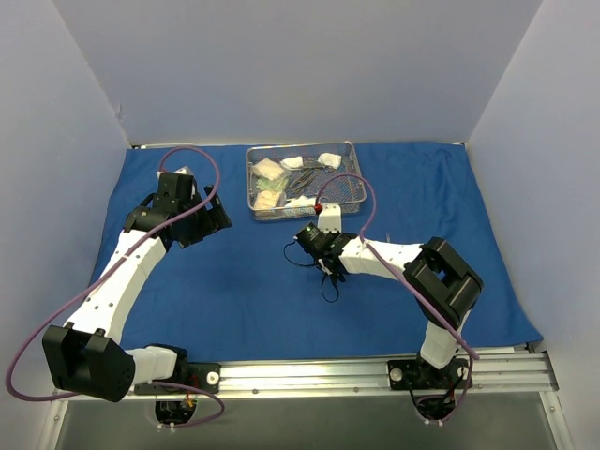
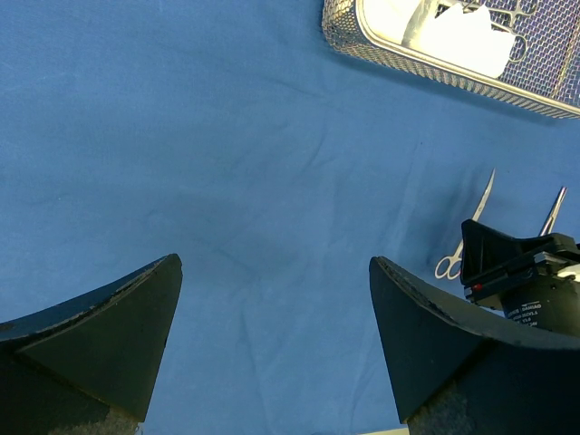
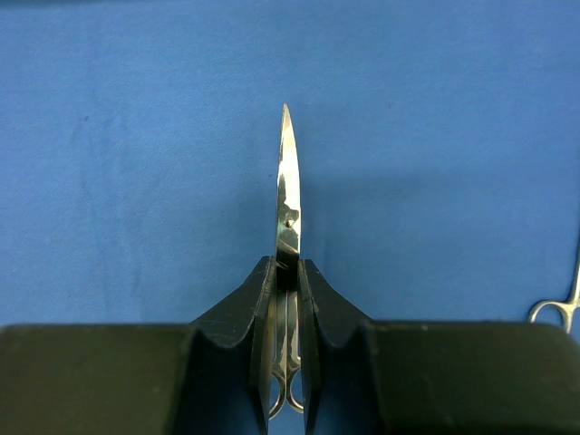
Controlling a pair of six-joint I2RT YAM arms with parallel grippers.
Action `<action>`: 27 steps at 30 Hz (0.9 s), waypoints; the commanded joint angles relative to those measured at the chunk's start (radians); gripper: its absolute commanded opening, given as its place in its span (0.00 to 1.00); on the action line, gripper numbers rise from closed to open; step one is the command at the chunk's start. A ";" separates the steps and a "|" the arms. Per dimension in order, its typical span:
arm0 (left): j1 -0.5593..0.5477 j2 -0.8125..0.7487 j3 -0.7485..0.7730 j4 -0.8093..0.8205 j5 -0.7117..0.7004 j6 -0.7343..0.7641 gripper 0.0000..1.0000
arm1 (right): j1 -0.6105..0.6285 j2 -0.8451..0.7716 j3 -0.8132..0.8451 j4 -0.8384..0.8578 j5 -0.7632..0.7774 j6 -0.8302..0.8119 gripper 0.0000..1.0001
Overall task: Open and lay out the surgical kit
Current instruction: Place the medical item in the surgical kit.
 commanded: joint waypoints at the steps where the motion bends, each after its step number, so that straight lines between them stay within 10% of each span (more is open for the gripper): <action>1: 0.001 -0.016 -0.004 0.009 0.001 -0.004 0.94 | 0.021 -0.017 0.003 -0.002 0.004 0.014 0.00; 27: 0.001 -0.026 -0.014 0.013 -0.002 -0.005 0.94 | 0.016 0.009 -0.024 -0.014 0.043 0.020 0.00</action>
